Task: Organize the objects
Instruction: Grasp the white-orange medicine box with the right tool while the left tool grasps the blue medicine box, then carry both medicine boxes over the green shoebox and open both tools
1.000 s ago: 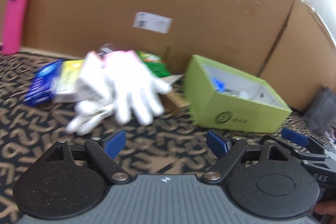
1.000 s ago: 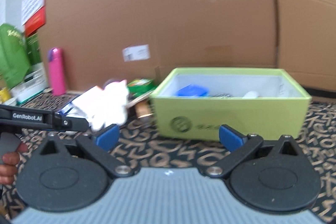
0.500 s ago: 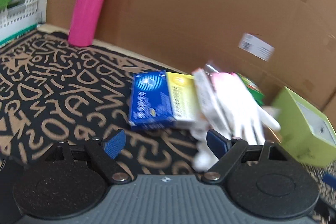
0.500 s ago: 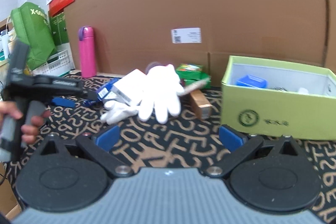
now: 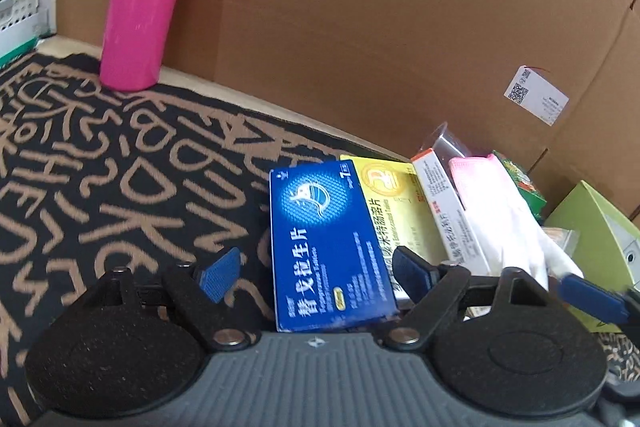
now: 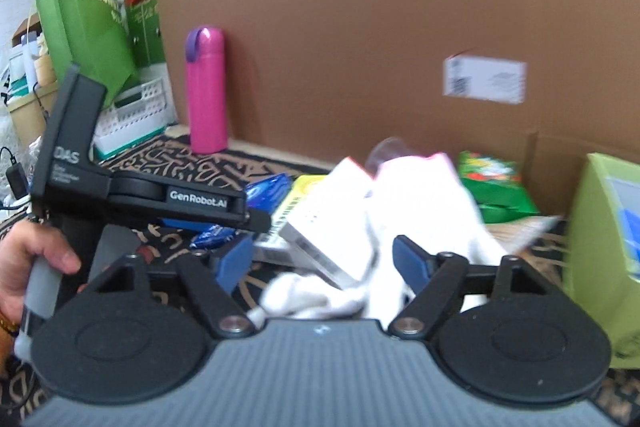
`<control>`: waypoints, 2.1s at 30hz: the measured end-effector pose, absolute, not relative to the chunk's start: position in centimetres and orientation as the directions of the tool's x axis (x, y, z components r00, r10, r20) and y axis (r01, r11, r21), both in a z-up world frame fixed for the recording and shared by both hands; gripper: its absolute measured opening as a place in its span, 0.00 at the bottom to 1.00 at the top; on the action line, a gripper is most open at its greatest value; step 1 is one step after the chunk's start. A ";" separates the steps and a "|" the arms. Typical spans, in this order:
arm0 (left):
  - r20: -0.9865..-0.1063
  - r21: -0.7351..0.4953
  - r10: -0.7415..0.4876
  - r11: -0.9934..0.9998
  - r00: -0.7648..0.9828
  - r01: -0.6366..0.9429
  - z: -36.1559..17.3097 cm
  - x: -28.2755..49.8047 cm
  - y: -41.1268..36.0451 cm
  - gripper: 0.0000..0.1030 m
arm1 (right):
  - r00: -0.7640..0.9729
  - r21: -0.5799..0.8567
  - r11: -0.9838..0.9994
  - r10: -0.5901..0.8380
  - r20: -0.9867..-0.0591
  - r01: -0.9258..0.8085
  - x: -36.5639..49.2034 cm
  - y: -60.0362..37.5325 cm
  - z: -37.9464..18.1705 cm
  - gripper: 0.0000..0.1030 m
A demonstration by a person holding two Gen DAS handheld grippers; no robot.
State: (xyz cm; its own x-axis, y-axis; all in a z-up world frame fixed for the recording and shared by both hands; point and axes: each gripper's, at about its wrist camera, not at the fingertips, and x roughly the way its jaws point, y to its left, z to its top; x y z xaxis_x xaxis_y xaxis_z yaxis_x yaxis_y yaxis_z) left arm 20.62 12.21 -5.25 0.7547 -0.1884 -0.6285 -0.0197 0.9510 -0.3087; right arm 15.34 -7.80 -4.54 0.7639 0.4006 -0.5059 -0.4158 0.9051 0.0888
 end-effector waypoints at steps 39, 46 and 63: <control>-0.653 -0.298 -0.456 0.889 0.605 0.348 -5.2 6.0 0.0 0.60 | 0.868 -0.192 0.964 0.068 -0.491 -0.184 -3.4 -20.0 -4.9 0.50; -0.667 -0.261 -0.426 0.902 0.611 0.344 -5.2 5.9 -0.8 0.67 | 0.872 -0.271 0.923 0.117 -0.475 -0.272 -2.5 -18.6 -5.6 0.80; -0.678 -0.097 -0.350 0.914 0.647 0.393 -5.7 5.6 -3.6 0.58 | 0.710 -0.067 0.944 0.196 -0.676 -0.324 4.6 -21.7 -8.2 0.66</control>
State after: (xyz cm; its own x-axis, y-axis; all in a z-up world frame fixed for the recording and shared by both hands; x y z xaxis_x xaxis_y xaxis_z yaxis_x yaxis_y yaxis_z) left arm 5.56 -3.63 -5.74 0.6465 -0.3500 -0.6779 0.3929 0.9144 -0.0974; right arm 4.56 -21.67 -8.18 0.7101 0.1956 -0.6764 -0.3241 0.9436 -0.0674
